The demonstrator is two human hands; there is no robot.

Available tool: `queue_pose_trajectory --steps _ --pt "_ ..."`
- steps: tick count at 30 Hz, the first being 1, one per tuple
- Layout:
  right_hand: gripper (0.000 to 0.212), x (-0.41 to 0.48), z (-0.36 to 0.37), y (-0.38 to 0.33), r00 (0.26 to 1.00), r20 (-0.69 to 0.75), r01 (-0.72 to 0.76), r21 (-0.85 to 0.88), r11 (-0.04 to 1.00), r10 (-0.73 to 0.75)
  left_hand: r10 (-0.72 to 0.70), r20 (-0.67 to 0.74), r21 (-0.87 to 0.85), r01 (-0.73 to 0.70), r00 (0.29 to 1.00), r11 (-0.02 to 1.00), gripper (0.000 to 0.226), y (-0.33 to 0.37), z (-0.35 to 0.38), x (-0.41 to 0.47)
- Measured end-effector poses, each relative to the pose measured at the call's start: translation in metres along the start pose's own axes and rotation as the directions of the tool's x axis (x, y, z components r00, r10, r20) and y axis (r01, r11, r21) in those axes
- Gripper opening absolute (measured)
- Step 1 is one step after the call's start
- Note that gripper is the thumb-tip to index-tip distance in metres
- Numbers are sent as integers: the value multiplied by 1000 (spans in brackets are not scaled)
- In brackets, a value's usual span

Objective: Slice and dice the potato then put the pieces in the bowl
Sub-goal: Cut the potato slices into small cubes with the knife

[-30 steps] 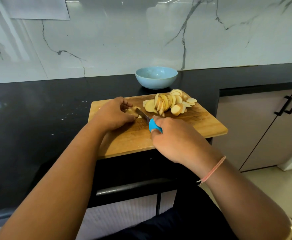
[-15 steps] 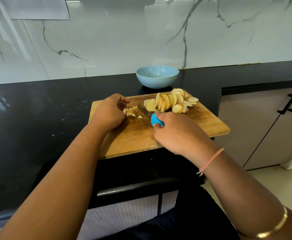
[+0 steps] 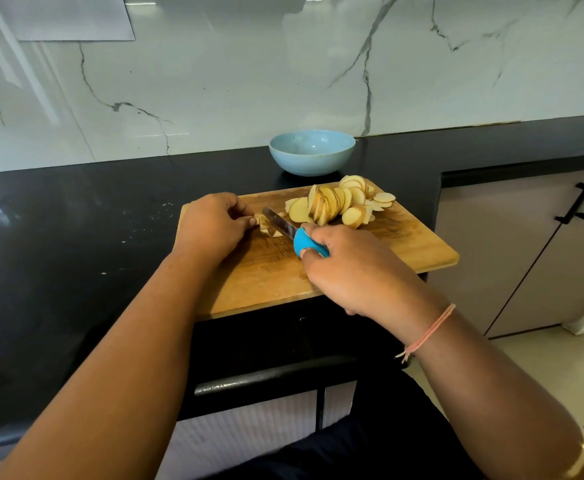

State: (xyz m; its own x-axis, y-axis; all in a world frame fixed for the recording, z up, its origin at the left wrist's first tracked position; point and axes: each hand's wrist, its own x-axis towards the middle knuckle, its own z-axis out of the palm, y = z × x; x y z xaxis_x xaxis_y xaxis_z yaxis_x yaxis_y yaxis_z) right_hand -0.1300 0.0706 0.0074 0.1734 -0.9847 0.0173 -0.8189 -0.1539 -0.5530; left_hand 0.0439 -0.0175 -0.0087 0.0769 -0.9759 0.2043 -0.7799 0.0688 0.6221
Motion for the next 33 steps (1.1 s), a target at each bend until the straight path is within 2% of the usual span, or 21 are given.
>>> queue_pose_trajectory --steps 2,10,16,17,20,21,26,29,33 --pt "50 0 1 -2 1000 14 1 -5 1000 -1 -7 -3 13 7 1000 1000 8 0 0 1" --pt "50 -4 -5 -5 999 50 3 -43 999 -1 9 4 41 -9 1000 999 26 -4 1 2" --pt "47 -2 -10 4 999 -18 -28 -68 997 26 50 41 1 -50 998 999 14 4 1 -2" --pt "46 0 -9 6 999 -14 -36 -76 996 35 72 62 8 -73 995 997 18 5 2 -2" --pt "48 3 -5 10 999 2 -38 -52 998 38 112 167 140 -136 980 981 53 8 8 -5" --pt "47 4 -5 11 999 -10 -30 -38 999 30 128 184 189 -163 975 968 59 10 11 -7" --pt "47 23 -7 24 975 -222 44 71 997 -27 288 164 245 -322 944 915 43 12 18 -6" --pt "36 31 0 32 940 -341 67 221 973 13 306 125 254 -329 944 910 33 14 21 -3" --pt "18 31 6 40 916 -398 116 372 921 46 282 109 326 -303 953 896 24 14 24 5"
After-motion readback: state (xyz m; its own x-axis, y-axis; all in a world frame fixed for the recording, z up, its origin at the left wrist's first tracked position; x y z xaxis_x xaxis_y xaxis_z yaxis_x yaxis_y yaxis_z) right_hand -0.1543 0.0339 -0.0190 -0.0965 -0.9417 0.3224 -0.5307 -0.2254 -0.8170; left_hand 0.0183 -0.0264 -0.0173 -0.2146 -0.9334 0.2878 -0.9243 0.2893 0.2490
